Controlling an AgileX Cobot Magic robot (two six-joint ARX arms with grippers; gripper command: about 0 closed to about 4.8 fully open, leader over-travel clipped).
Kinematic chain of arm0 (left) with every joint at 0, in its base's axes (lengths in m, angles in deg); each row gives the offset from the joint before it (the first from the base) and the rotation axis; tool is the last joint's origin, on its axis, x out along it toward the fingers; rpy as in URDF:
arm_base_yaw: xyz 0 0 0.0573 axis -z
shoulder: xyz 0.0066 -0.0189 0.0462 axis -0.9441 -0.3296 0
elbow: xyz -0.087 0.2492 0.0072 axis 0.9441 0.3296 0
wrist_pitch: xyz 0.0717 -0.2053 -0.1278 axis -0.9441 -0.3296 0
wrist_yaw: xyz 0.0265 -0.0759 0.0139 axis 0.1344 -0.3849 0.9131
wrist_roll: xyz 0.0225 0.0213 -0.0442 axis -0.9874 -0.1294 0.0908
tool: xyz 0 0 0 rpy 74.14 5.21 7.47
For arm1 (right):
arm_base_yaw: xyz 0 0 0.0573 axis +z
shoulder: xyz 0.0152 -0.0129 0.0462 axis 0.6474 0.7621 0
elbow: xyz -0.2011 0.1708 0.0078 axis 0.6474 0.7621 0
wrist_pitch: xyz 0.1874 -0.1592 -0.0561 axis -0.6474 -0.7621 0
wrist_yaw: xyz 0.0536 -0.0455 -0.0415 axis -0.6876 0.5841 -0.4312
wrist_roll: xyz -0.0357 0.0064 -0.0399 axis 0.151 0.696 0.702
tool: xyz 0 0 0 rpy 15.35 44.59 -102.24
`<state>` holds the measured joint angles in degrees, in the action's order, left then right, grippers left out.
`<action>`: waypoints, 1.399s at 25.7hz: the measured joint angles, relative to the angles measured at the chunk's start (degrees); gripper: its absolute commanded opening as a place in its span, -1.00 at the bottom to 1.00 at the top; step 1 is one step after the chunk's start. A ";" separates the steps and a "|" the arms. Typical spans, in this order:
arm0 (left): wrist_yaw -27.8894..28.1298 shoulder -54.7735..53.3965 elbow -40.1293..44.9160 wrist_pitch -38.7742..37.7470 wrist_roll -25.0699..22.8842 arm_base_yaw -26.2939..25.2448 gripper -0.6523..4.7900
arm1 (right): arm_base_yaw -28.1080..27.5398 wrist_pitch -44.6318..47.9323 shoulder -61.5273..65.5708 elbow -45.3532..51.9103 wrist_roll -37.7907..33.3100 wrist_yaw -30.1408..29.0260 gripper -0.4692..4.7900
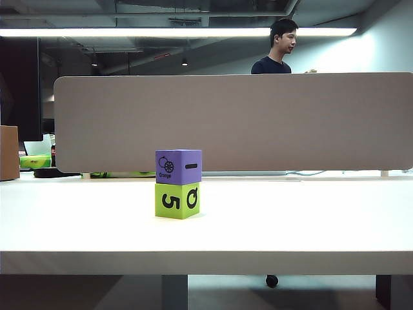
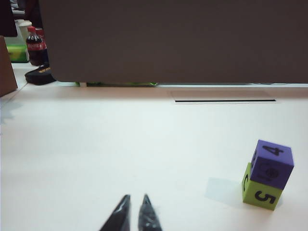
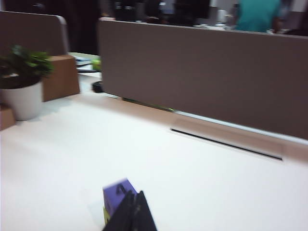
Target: Stack the letter block on the right onto the letter block on the left.
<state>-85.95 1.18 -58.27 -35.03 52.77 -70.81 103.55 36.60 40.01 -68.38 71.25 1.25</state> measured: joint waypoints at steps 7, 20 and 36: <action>1.68 -0.02 5.81 1.70 0.00 -0.02 -0.67 | 3.04 1.84 -10.16 10.88 -0.15 1.79 -0.82; 1.36 0.00 5.84 -10.64 0.00 0.00 -0.67 | 3.06 -1.25 -9.64 10.95 0.81 0.90 -0.82; 0.02 0.02 5.84 -10.64 0.00 0.00 -0.67 | -62.05 -0.96 -37.53 31.87 -3.34 -48.22 -0.82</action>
<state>-85.93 1.20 -52.44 -45.68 52.77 -70.81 41.50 35.64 2.48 -36.51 67.90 -46.97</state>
